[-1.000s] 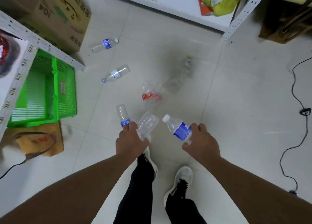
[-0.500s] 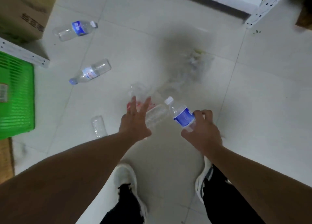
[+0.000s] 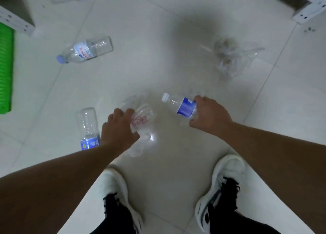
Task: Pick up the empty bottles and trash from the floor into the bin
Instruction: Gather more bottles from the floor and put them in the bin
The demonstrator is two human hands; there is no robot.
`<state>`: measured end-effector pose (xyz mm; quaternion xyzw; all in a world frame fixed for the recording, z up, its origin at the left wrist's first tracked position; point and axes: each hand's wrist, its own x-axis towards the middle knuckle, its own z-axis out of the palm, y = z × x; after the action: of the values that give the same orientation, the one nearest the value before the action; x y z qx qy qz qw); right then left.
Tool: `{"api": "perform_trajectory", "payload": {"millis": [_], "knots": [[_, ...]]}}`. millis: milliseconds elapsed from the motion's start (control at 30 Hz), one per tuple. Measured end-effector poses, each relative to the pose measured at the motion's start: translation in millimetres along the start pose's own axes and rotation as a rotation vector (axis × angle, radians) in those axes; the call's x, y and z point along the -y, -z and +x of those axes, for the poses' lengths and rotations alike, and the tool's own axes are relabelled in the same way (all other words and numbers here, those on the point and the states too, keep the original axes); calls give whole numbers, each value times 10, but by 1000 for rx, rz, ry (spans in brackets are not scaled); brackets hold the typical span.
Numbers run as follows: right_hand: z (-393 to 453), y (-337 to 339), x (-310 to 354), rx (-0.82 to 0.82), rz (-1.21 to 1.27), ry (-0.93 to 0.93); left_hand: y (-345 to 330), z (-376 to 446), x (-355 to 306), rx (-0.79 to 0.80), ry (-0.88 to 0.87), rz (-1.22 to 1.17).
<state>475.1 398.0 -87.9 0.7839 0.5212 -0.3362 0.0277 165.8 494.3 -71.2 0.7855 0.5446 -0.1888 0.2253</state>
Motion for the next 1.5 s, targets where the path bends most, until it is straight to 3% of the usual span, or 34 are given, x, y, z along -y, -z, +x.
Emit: {"api": "perform_trajectory", "payload": {"millis": [133, 400, 633, 833, 1100, 1500], "knots": [[-829, 546, 177, -72, -134, 38, 672, -650, 21, -39, 66, -79], [-2107, 1769, 1097, -70, -25, 93, 2111, -2297, -31, 2, 223, -159], [-2567, 2638, 2060, -23, 66, 256, 2762, -3299, 15, -178, 407, -237], [-2743, 2978, 2519, 26, -75, 438, 2862, -3871, 161, -284, 608, -387], [-3264, 2620, 3019, 49, -212, 578, 2503, -4713, 353, -315, 730, -550], [-5043, 925, 4643, 279, -289, 794, 1582, -7168, 1567, -449, 1030, -755]]}}
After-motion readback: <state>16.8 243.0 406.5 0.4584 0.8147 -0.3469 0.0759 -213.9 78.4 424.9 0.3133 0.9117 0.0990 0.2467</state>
